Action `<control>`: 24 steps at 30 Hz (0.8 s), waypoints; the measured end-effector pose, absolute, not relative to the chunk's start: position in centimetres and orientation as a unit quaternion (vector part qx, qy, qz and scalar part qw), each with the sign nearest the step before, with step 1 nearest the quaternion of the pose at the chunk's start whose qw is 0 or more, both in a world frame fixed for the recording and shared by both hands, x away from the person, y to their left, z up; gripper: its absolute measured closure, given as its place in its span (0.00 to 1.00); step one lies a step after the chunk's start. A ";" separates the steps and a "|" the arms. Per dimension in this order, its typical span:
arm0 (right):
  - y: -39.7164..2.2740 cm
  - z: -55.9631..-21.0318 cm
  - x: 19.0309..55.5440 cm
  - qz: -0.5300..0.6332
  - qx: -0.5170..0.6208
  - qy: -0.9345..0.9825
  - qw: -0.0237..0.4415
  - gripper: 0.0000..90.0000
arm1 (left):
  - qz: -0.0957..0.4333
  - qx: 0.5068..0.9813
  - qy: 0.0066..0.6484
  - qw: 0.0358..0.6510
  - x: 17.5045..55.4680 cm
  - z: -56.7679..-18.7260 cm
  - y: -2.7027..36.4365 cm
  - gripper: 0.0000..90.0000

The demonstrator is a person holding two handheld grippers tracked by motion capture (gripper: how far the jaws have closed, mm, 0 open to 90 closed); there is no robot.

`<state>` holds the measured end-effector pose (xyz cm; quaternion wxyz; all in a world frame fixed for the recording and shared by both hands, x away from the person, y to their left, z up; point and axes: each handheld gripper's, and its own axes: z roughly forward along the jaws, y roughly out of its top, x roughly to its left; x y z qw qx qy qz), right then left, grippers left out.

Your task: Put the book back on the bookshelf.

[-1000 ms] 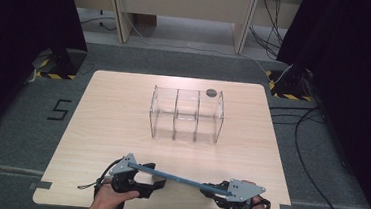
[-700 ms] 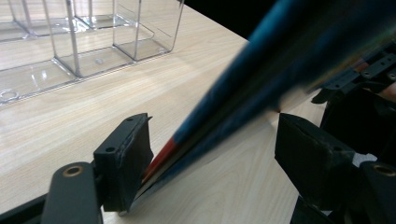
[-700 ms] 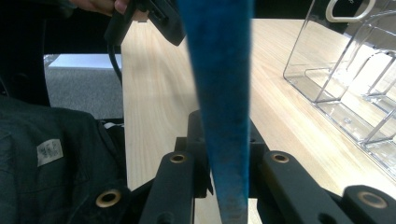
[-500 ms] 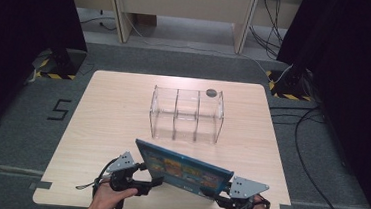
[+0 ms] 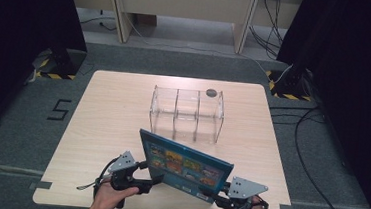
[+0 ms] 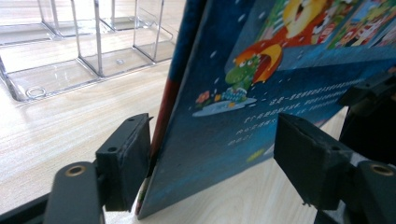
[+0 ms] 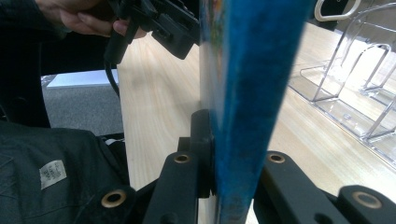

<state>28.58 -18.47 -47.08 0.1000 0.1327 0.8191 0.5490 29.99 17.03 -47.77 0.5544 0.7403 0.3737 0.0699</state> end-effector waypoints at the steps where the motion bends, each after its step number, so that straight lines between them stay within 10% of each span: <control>1: -18.5 -47.1 28.6 0.548 0.134 0.819 0.100 0.92 | 0.069 0.739 0.375 0.555 30.0 -47.8 17.1 0.33; 24: -16.3 -47.2 29.3 0.604 0.153 0.774 0.113 0.86 | 0.066 0.751 0.366 0.546 30.0 -48.0 16.4 0.26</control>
